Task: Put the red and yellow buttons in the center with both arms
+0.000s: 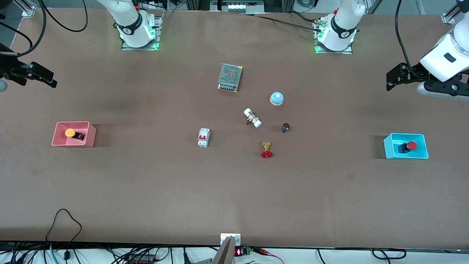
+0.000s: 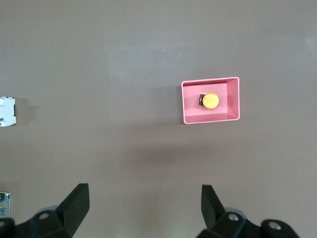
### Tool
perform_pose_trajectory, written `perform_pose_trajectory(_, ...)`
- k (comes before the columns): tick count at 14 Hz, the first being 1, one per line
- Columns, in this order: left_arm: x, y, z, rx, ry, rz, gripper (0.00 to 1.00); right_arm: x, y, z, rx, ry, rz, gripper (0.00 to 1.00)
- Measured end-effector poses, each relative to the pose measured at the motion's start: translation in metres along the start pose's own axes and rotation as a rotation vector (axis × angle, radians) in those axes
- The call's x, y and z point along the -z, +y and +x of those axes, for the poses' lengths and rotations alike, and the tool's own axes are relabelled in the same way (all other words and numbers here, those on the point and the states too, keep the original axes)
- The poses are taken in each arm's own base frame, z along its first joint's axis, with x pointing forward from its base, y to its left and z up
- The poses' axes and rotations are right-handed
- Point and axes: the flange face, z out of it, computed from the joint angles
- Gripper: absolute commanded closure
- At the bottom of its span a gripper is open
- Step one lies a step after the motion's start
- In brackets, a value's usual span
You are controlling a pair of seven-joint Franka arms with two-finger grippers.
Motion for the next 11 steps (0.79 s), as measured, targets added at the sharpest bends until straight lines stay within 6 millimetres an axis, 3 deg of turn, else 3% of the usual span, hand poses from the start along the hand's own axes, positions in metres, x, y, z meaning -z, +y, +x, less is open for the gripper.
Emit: perform_pose_trajectory(11, 0.0, 0.0, 0.0, 0.0, -0.001, 0.0, 0.0, -0.004, 0.004, 0.01, -0.009, 0.021, 0.002, 0.0)
